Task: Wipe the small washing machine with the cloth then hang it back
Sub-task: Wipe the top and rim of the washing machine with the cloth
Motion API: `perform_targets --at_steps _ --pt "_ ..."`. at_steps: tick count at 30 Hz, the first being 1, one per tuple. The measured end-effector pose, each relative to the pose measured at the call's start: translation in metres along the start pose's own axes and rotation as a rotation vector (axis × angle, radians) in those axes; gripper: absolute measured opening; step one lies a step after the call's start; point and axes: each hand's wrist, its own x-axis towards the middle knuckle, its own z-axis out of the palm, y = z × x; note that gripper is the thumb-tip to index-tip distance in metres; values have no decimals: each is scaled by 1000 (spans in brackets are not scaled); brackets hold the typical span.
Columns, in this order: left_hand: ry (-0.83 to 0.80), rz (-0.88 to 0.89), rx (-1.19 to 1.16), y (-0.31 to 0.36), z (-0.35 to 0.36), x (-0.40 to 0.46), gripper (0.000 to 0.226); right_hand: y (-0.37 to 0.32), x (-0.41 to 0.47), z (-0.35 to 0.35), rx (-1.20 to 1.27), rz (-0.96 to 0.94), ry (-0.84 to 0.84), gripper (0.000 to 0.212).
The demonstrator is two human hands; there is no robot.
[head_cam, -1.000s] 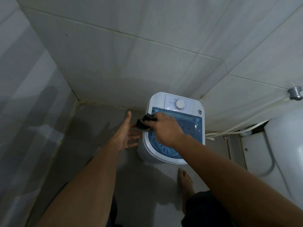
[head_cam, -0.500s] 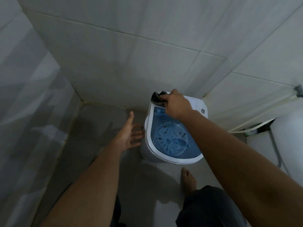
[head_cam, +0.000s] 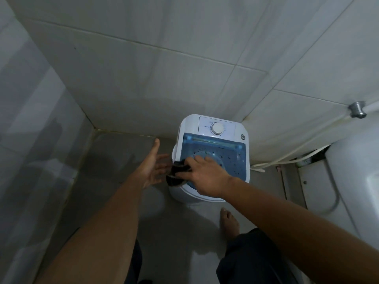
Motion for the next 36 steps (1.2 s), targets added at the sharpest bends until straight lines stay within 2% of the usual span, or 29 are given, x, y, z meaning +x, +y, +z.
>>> perform_targets --at_steps 2,4,9,12,14,17,20,23,25,27,30,33,36 --pt "-2 6 14 0 2 -2 87 6 -7 -8 -18 -71 -65 49" --pt "5 10 29 -1 3 -1 85 18 -9 -23 80 -42 -32 47" --pt "3 27 75 -1 4 -4 78 72 17 -31 307 376 223 44" --pt "-1 27 90 0 6 -4 77 76 36 -18 306 519 194 49" --pt "0 22 95 0 6 -2 79 62 39 -4 276 510 152 55" --pt "-1 13 91 0 6 -1 75 39 27 17 264 470 199 58" --pt "8 15 91 -1 6 1 77 17 -1 32 217 348 220 56" --pt "4 24 95 -2 7 0 71 12 -22 27 374 176 118 49" --pt "-2 32 93 -3 9 -1 64 24 -20 13 490 147 70 47" --pt "6 35 102 -3 10 -1 62 40 -10 2 549 246 185 49" --pt "11 40 128 -1 9 -4 64 64 8 1 553 520 366 51" --pt "11 42 141 -1 11 -4 64 60 22 13 438 669 316 48" --pt "22 41 143 0 12 -3 63 36 22 25 362 665 285 50"
